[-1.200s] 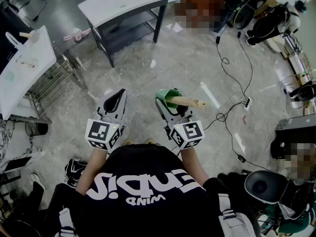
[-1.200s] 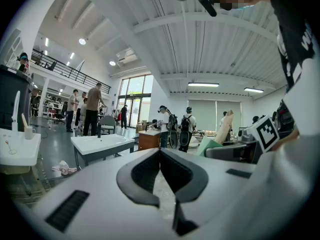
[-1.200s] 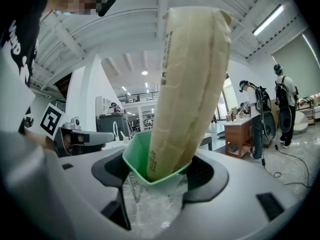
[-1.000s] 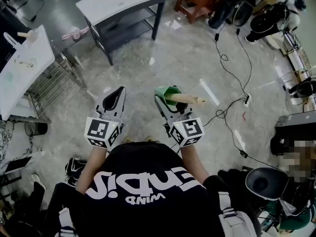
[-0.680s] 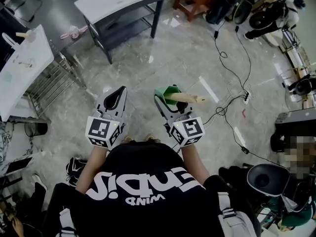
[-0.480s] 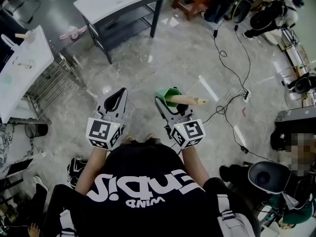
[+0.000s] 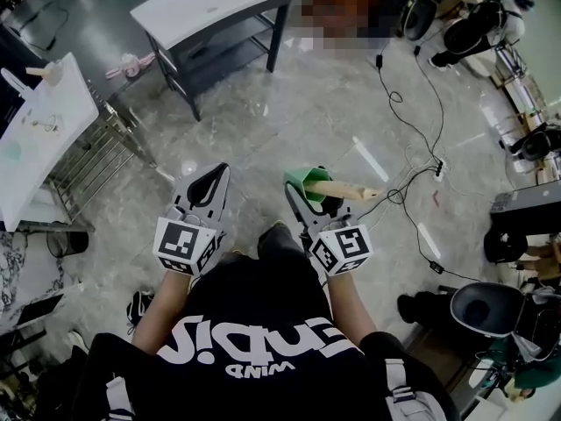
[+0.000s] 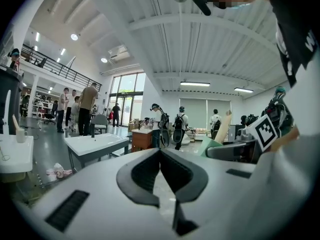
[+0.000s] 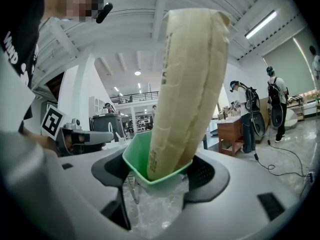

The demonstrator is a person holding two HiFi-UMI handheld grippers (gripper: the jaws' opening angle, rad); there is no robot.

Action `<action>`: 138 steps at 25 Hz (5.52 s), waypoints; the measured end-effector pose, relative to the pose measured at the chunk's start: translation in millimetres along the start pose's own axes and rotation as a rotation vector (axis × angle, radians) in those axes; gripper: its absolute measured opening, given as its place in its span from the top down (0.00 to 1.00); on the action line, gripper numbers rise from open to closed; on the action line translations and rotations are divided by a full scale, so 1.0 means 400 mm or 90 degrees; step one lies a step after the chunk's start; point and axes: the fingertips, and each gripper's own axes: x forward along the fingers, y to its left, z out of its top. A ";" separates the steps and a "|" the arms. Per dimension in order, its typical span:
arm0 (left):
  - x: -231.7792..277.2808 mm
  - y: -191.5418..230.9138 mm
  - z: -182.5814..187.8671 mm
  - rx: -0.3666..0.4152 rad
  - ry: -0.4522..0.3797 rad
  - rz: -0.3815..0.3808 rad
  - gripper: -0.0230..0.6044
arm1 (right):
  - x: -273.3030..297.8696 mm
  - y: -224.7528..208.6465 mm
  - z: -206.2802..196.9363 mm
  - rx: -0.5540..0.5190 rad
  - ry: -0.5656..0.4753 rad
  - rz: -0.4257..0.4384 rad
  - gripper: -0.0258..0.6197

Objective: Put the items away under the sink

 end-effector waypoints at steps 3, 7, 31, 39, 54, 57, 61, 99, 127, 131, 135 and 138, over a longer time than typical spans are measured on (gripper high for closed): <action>0.006 0.008 -0.011 0.000 0.007 -0.006 0.93 | 0.007 -0.003 0.001 0.009 -0.006 -0.005 0.44; 0.033 0.009 -0.022 -0.003 0.015 -0.009 0.93 | 0.020 -0.027 -0.011 0.014 0.002 -0.008 0.44; 0.565 0.211 0.068 -0.026 0.021 0.005 0.93 | 0.413 -0.411 0.122 0.011 0.011 0.031 0.44; 0.731 0.247 0.092 -0.032 0.019 0.035 0.93 | 0.503 -0.539 0.168 -0.018 0.017 0.084 0.44; 0.929 0.340 0.085 -0.026 0.030 0.068 0.93 | 0.680 -0.693 0.170 -0.014 0.027 0.121 0.44; 0.999 0.382 0.095 -0.026 0.033 0.060 0.93 | 0.745 -0.728 0.185 -0.016 0.031 0.123 0.44; 1.089 0.446 0.109 -0.032 0.033 0.060 0.93 | 0.840 -0.784 0.213 -0.028 0.039 0.133 0.44; 1.409 0.777 0.093 -0.045 0.006 0.222 0.93 | 1.428 -0.906 0.228 -0.099 0.090 0.362 0.44; 1.573 0.947 -0.392 -0.021 -0.019 0.269 0.93 | 1.689 -0.991 -0.238 -0.110 0.105 0.450 0.44; 1.587 0.991 -0.478 -0.016 -0.030 0.283 0.93 | 1.744 -0.988 -0.320 -0.118 0.089 0.463 0.44; 1.604 1.019 -0.565 -0.005 -0.037 0.280 0.93 | 1.778 -0.985 -0.407 -0.123 0.075 0.474 0.44; 1.616 1.035 -0.638 0.003 -0.041 0.280 0.93 | 1.800 -0.990 -0.469 -0.125 0.063 0.482 0.44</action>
